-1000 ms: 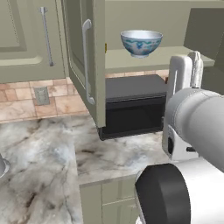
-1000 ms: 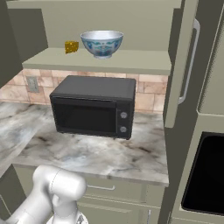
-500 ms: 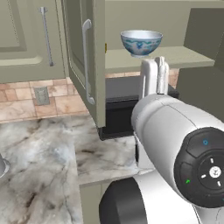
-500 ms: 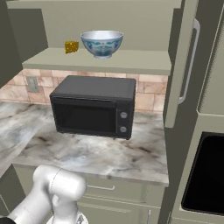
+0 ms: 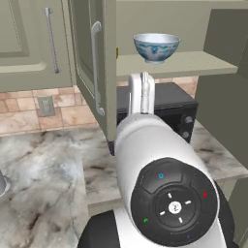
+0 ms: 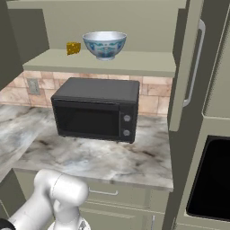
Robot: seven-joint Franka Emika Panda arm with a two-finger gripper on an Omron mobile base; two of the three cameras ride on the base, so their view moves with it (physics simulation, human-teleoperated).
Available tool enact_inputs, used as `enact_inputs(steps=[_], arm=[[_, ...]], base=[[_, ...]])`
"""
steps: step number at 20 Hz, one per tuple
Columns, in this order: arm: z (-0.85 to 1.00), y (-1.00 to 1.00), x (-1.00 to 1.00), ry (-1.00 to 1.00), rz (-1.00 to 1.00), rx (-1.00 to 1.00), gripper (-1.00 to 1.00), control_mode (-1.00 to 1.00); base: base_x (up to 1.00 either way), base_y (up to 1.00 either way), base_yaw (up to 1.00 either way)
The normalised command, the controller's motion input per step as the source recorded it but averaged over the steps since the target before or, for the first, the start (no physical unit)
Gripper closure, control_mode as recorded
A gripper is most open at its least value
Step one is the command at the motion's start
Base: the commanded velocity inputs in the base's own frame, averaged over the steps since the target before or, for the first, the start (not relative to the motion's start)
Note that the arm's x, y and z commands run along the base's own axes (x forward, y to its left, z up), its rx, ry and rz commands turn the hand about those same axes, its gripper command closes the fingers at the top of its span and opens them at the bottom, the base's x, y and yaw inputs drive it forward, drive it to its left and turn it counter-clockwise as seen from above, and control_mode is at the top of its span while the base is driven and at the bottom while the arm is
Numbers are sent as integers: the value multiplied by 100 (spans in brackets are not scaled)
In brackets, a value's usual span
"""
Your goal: Pick the mug and place it in the sink. Pick the bowl and place it in the open cabinet and then close the cabinet.
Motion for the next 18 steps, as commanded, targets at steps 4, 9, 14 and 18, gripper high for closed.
enact_inputs(steps=[4, 9, 14, 18], arm=[[-20, 22, 28, 0, 0, 0, -100, -100], [-25, 24, 36, 0, 0, 0, -100, -100], [-16, 25, 32, 0, 0, 0, -100, -100], [-11, 3, 31, 0, 0, 0, -100, -100]], base=[[0, 0, 0], [0, 0, 0], [0, 0, 0], [0, 0, 0]])
